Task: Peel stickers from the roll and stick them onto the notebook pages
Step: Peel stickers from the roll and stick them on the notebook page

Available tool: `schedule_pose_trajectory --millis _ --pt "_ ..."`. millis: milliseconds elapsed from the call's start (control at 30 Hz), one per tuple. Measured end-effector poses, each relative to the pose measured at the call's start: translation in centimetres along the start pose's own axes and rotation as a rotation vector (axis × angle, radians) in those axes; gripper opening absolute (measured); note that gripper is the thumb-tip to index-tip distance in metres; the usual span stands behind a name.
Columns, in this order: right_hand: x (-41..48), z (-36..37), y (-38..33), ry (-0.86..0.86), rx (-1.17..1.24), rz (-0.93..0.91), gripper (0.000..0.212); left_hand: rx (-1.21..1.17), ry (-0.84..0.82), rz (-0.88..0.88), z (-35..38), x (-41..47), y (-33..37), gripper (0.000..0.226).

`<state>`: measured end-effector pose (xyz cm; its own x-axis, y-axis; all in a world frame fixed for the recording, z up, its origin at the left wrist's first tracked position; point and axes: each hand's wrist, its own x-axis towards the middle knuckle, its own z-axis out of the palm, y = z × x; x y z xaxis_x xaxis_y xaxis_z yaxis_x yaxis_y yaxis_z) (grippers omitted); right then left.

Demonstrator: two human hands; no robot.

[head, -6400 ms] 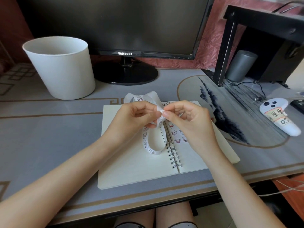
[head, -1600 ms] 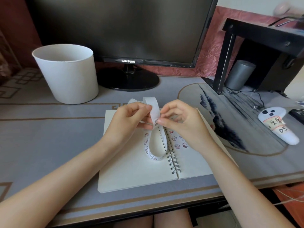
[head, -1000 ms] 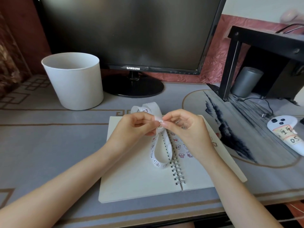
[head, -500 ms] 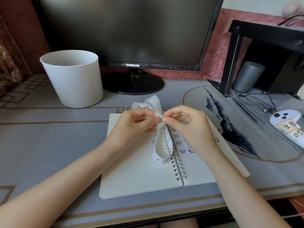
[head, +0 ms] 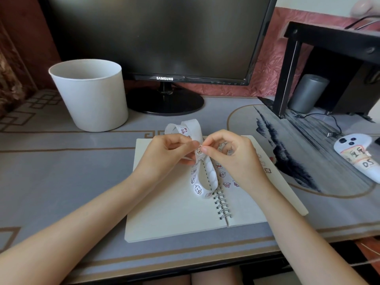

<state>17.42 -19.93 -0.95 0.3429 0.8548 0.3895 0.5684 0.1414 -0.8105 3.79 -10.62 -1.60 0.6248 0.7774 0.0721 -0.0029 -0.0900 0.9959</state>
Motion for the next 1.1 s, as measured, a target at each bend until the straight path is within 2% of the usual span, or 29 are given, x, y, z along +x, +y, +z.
schedule_pose_trajectory --millis 233,367,533,767,867,1100 --pt "-0.2 0.0 0.8 -0.013 -0.108 -0.110 0.003 -0.056 -0.008 -0.049 0.1 -0.1 0.1 0.016" --pt "-0.7 -0.4 0.3 -0.017 -0.060 -0.110 0.004 -0.061 0.011 -0.045 0.1 -0.1 0.0 0.020" --pt "-1.7 -2.0 -0.5 -0.006 0.089 0.089 0.007 -0.023 0.019 -0.041 0.2 -0.3 0.0 0.019" --pt "-4.2 -7.9 2.3 0.092 0.094 0.495 0.004 0.000 0.008 -0.038 0.2 -0.3 0.0 0.018" --pt "-5.0 -9.8 3.0 0.130 0.075 0.550 0.009 -0.003 -0.003 -0.044 0.3 -0.3 -0.1 0.018" --pt "-5.5 -10.8 3.7 0.132 0.029 0.573 0.007 0.013 -0.003 -0.045 0.3 -0.1 -0.3 0.019"
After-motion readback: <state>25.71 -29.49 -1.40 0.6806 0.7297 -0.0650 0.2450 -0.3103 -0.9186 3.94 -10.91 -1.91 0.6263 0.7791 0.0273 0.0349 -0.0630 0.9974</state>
